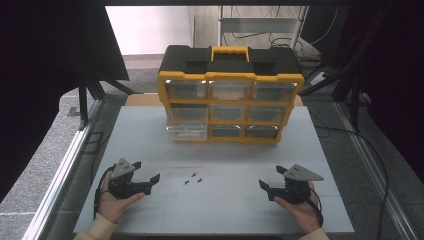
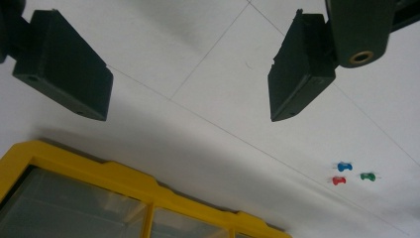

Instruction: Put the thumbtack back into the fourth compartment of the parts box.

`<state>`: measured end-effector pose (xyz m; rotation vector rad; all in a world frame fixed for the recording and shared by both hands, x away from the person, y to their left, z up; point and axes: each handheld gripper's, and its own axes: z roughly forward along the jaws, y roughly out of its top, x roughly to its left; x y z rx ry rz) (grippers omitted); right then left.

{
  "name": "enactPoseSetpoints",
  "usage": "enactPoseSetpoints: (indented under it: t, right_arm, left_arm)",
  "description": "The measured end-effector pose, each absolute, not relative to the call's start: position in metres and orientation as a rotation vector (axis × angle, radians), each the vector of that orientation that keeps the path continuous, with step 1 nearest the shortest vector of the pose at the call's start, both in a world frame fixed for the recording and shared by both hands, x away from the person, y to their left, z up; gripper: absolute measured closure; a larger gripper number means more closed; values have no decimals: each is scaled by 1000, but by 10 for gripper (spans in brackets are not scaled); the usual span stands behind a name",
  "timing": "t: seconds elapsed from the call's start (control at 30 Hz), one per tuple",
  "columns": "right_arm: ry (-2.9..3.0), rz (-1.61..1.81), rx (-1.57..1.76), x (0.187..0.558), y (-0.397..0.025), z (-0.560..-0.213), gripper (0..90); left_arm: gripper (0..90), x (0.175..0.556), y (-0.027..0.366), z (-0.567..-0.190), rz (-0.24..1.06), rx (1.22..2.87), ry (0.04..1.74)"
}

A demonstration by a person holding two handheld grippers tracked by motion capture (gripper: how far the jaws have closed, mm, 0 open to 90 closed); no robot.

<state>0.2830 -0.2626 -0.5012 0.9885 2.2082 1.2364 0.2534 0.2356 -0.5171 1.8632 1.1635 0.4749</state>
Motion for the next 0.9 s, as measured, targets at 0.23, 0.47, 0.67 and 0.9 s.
enactPoseSetpoints:
  t: [0.23,0.47,0.67,0.9]
  right_arm:
    - [2227,1235,995,290,-263,-504,181]
    - [2225,1228,992,292,-259,-503,189]
    - [2248,1249,978,295,-254,-504,191]
    - [2253,1244,962,291,-250,-502,191]
  left_arm:
    - [131,253,235,-517,472,1866,1173]
    - [131,247,236,-517,481,1864,1170]
    - [133,243,240,-516,475,1848,1187]
    - [139,243,235,-514,464,1866,1153]
